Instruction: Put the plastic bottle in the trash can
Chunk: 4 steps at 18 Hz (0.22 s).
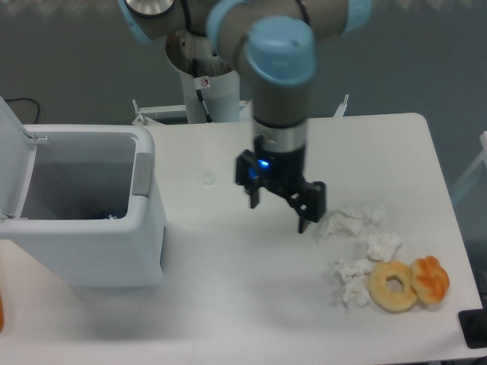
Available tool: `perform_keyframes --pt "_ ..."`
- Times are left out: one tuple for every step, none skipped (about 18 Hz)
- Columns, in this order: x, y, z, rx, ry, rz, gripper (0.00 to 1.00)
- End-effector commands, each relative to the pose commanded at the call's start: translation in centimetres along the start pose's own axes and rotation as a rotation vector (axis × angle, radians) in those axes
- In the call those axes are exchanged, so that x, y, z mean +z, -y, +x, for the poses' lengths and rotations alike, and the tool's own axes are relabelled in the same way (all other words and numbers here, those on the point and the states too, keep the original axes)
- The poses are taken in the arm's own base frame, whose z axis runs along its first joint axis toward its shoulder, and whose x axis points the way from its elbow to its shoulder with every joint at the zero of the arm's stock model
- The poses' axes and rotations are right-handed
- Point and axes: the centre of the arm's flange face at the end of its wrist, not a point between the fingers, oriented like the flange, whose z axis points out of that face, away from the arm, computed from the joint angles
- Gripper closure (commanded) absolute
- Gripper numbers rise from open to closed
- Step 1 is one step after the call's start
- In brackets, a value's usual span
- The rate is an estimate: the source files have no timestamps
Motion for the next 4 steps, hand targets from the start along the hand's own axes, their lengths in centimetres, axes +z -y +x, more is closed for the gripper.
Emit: perform_keyframes --pt "1.2 0.0 -0.2 -0.002 -0.015 -0.007 0.0" --pt "2.0 -0.1 -0.3 -0.001 -0.021 -0.017 0.0" --pt "2.6 -0.4 -0.5 -0.002 -0.026 -0.037 0.0" --pt "3.0 -0.5 -0.5 -0.002 -0.03 -0.05 0.0"
